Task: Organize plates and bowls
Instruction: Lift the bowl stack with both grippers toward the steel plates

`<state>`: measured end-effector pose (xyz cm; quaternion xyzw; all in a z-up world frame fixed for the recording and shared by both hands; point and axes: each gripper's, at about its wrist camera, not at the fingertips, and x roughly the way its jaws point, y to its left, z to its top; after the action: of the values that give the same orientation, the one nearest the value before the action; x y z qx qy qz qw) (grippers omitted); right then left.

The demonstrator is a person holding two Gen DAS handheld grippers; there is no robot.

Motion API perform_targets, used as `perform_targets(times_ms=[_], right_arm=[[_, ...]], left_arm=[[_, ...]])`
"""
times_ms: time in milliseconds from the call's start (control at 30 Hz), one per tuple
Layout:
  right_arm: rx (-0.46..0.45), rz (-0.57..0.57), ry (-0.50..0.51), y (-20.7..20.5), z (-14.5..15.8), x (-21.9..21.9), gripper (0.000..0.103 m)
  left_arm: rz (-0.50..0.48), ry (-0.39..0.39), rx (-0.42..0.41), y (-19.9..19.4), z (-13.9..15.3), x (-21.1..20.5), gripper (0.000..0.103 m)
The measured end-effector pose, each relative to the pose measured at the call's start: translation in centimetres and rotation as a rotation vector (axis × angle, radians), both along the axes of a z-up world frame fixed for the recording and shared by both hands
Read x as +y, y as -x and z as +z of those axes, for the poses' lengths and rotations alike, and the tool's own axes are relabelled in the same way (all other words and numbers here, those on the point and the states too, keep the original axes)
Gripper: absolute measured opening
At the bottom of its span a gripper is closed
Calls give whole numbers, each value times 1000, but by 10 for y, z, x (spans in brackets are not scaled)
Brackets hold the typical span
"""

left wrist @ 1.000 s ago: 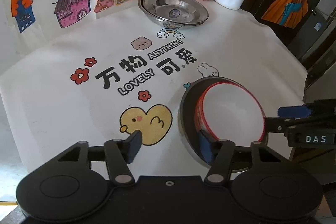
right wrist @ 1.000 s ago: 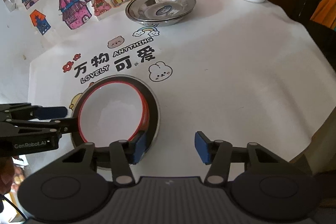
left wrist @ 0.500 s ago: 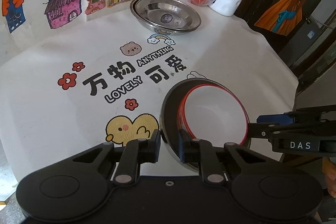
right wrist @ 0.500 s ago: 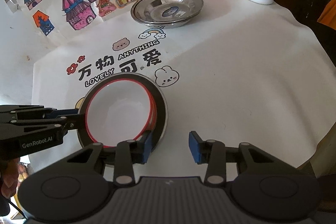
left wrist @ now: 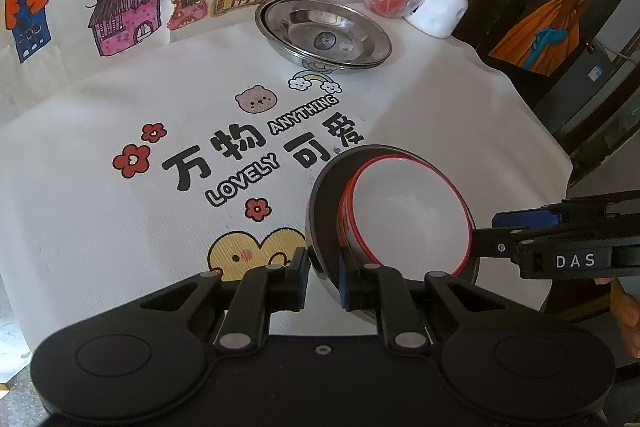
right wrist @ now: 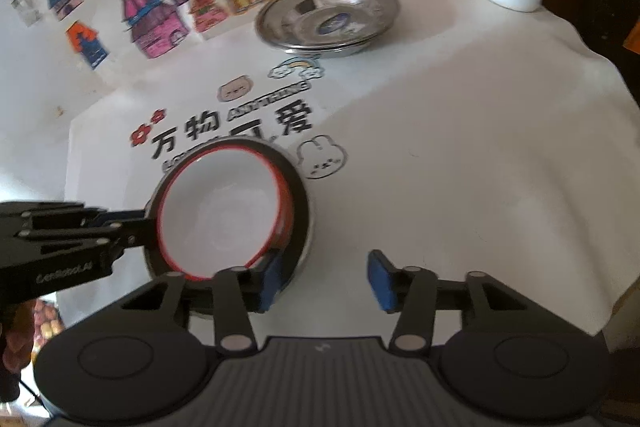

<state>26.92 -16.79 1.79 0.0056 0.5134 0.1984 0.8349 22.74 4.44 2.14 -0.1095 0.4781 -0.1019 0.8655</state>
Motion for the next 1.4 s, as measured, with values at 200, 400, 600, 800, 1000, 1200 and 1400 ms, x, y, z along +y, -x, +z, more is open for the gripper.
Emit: perform_targets(times_ms=[200,400,600,800,1000,1200,1400], right_arm=[[68,94,-24,3,-12,20,41],[74,86,-12,3,-12,23,41],[98,50,-41,-1,-18,16,38],[92,28,-26,-1,-19,20,28],[78,8,-29,-1,-20,18,25],[73,-4,-41,3,-20,13,24],[74,-10,-49,5,-21,10,24]], left_arm=[[-9,-9,-5,0,0,-2,16],[-10,5,0,-2,-1,0,16],[-12,6,-2,-2,-1,0,16],[-18,2,-3,-1,-1,-1,16],[-16,3,-8,0,-1,-2,16],[-15,-1,-23,5,-2,-4,16],[-16,-4,-26,7,-2,-8,16]])
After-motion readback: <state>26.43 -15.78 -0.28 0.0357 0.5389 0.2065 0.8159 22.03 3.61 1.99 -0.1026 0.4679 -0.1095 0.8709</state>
